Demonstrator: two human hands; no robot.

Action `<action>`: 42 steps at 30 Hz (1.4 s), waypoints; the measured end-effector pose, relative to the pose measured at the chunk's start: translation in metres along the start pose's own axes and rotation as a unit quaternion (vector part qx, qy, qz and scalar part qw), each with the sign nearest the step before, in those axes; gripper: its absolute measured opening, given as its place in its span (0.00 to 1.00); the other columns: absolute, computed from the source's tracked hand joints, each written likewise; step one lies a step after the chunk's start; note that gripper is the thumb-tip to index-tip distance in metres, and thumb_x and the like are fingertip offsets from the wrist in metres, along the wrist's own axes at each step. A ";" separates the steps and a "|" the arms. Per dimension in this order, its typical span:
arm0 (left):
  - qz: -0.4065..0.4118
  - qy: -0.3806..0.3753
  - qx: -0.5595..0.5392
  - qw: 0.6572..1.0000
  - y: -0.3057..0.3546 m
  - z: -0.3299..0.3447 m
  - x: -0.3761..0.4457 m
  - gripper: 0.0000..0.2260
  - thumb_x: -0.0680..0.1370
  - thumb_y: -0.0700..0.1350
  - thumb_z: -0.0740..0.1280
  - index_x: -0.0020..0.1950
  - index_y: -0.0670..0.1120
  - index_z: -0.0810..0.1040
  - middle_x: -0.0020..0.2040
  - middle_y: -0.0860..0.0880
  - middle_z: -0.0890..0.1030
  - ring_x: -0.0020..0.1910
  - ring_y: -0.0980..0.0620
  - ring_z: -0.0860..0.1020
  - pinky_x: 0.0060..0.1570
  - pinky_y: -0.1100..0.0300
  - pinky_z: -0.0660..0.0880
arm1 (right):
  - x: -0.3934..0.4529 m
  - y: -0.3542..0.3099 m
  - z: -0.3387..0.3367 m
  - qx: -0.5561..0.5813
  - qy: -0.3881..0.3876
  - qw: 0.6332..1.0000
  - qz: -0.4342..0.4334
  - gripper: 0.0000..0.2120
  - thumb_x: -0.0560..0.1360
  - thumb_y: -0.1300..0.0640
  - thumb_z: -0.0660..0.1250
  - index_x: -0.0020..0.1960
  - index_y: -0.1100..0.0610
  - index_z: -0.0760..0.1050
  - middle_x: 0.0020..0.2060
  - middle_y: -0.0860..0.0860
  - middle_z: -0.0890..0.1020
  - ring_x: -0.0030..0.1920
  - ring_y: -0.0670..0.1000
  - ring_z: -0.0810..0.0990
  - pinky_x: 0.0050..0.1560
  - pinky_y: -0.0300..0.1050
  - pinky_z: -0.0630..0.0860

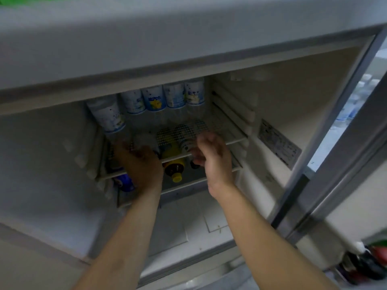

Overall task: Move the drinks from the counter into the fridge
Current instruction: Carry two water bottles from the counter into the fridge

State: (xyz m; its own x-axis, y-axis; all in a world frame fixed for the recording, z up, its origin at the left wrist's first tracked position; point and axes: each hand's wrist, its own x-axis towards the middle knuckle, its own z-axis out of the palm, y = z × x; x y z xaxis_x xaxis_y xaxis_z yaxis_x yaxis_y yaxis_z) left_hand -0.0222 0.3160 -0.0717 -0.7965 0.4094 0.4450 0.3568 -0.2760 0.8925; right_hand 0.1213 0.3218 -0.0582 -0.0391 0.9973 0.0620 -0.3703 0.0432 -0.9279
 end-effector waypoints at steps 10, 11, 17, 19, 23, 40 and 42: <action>-0.008 -0.209 -0.053 0.976 0.009 -0.059 -0.137 0.17 0.79 0.37 0.66 0.65 0.51 0.69 0.56 0.49 0.77 0.52 0.60 0.78 0.50 0.72 0.74 | -0.091 0.004 -0.101 0.049 0.074 0.994 0.060 0.12 0.72 0.49 0.69 0.54 0.51 0.81 0.42 0.50 0.84 0.39 0.49 0.82 0.36 0.42 0.77; -0.016 -0.228 -0.045 0.973 0.011 -0.061 -0.151 0.18 0.79 0.38 0.66 0.65 0.54 0.69 0.55 0.51 0.77 0.52 0.59 0.78 0.49 0.72 0.74 | -0.105 0.002 -0.116 0.046 0.095 0.993 0.057 0.09 0.75 0.52 0.69 0.54 0.53 0.80 0.42 0.51 0.84 0.38 0.49 0.81 0.36 0.43 0.77; -0.095 -0.313 -0.046 0.944 0.030 -0.074 -0.254 0.13 0.80 0.39 0.65 0.58 0.57 0.72 0.48 0.59 0.78 0.44 0.55 0.79 0.36 0.65 0.79 | -0.209 -0.013 -0.212 0.043 0.231 0.971 0.047 0.04 0.80 0.60 0.65 0.52 0.59 0.77 0.41 0.56 0.80 0.35 0.50 0.77 0.35 0.43 0.72; -0.106 -0.350 -0.052 0.929 0.034 -0.082 -0.290 0.13 0.80 0.40 0.65 0.56 0.58 0.73 0.46 0.61 0.78 0.42 0.57 0.79 0.34 0.65 0.79 | -0.249 -0.015 -0.246 0.029 0.271 0.961 0.051 0.06 0.80 0.58 0.66 0.53 0.59 0.78 0.41 0.54 0.81 0.35 0.49 0.77 0.35 0.41 0.73; -0.124 -0.448 -0.031 0.885 0.028 -0.105 -0.359 0.10 0.80 0.40 0.66 0.59 0.53 0.74 0.46 0.54 0.78 0.40 0.58 0.79 0.33 0.65 0.79 | -0.333 -0.006 -0.315 0.008 0.362 0.930 0.069 0.09 0.78 0.53 0.68 0.54 0.56 0.80 0.41 0.51 0.82 0.37 0.49 0.79 0.35 0.42 0.75; -0.223 -0.729 0.385 0.521 -0.107 -0.139 -0.482 0.15 0.77 0.43 0.70 0.61 0.41 0.77 0.52 0.43 0.80 0.45 0.46 0.78 0.45 0.53 0.77 | -0.600 0.076 -0.450 0.020 0.669 0.700 0.249 0.08 0.79 0.53 0.67 0.53 0.57 0.77 0.49 0.57 0.82 0.43 0.55 0.80 0.40 0.48 0.76; -0.244 -0.728 0.408 0.494 -0.115 -0.130 -0.481 0.16 0.77 0.44 0.69 0.63 0.40 0.76 0.50 0.43 0.80 0.43 0.46 0.77 0.40 0.56 0.76 | -0.611 0.082 -0.450 0.025 0.677 0.682 0.276 0.08 0.79 0.53 0.67 0.53 0.57 0.77 0.50 0.58 0.81 0.45 0.56 0.80 0.42 0.49 0.77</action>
State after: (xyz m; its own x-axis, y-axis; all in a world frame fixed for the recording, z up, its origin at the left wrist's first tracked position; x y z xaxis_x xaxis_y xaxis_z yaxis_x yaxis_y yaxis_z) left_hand 0.2567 0.0373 -0.3982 0.0982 0.6093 -0.7869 0.8469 0.3641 0.3876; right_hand 0.5322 -0.2579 -0.3377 0.6945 0.0039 -0.7195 -0.6786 -0.3290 -0.6567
